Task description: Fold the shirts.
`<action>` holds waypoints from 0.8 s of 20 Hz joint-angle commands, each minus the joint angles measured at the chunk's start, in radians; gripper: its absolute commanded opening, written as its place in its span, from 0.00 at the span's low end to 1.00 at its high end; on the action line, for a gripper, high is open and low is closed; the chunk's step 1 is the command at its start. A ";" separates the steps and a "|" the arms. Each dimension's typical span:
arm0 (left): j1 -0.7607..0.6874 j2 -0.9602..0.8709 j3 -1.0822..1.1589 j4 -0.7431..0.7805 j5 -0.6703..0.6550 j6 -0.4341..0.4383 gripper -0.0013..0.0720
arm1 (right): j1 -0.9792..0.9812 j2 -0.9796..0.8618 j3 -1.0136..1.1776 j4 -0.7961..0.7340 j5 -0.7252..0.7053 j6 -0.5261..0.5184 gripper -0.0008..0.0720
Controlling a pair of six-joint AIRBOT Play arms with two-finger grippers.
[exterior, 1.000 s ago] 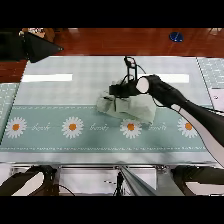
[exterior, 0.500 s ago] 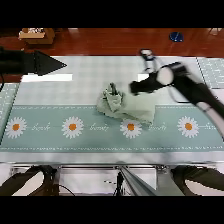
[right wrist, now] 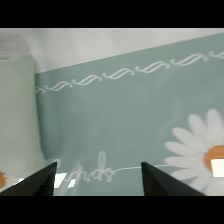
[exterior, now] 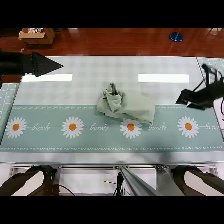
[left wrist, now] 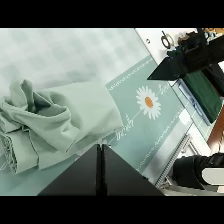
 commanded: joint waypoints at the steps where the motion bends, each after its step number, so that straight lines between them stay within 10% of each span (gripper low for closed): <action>1: 0.002 0.001 0.000 0.009 0.000 0.000 0.06 | -0.063 0.009 -0.211 0.377 -0.190 -0.078 0.82; 10: 0.002 0.001 0.000 0.056 0.000 -0.005 0.06 | 0.249 -0.208 -0.348 0.676 -0.557 -0.126 0.77; 12: 0.002 0.001 0.000 0.056 0.000 -0.005 0.06 | 0.277 -0.220 -0.331 0.785 -0.565 -0.226 0.09; 16: 0.002 0.001 0.000 0.056 0.000 -0.004 0.06 | 0.207 -0.095 -0.161 0.688 -0.361 -0.328 0.05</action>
